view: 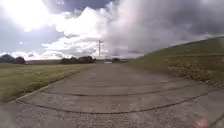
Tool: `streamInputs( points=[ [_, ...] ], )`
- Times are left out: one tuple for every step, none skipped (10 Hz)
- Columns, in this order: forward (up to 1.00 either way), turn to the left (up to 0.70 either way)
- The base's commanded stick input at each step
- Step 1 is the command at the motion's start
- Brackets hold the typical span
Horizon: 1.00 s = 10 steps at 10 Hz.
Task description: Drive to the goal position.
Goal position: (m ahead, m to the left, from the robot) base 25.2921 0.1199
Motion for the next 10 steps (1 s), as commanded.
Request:
streamInputs(
  points=[
    [0.7, 0.0],
    [0.55, 0.0],
    [0.22, 0.0],
    [0.0, 0.0],
    [0.0, 0.0],
    [0.0, 0.0],
    [0.0, 0.0],
    [0.0, 0.0],
    [0.0, 0.0],
    [0.0, 0.0]
  ],
)
